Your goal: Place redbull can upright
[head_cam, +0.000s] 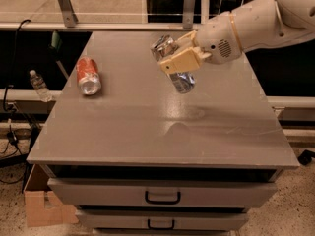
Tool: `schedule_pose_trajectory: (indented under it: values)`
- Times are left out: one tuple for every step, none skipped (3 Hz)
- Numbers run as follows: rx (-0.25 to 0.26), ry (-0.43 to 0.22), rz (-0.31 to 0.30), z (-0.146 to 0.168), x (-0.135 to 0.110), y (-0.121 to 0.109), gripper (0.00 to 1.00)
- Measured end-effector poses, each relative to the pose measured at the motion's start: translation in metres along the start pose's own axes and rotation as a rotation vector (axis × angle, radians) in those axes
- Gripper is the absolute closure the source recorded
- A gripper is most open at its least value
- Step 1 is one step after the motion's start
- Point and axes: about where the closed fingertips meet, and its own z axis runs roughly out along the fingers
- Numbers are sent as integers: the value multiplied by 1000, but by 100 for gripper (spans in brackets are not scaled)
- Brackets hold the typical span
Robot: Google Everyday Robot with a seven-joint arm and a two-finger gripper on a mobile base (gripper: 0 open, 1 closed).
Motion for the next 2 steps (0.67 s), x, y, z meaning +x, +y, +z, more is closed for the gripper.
schedule_pose_trajectory:
  values:
    - [-59, -133, -60, -10, -2, 8, 100]
    - [-111, -247, -83, -11, 6, 11, 100]
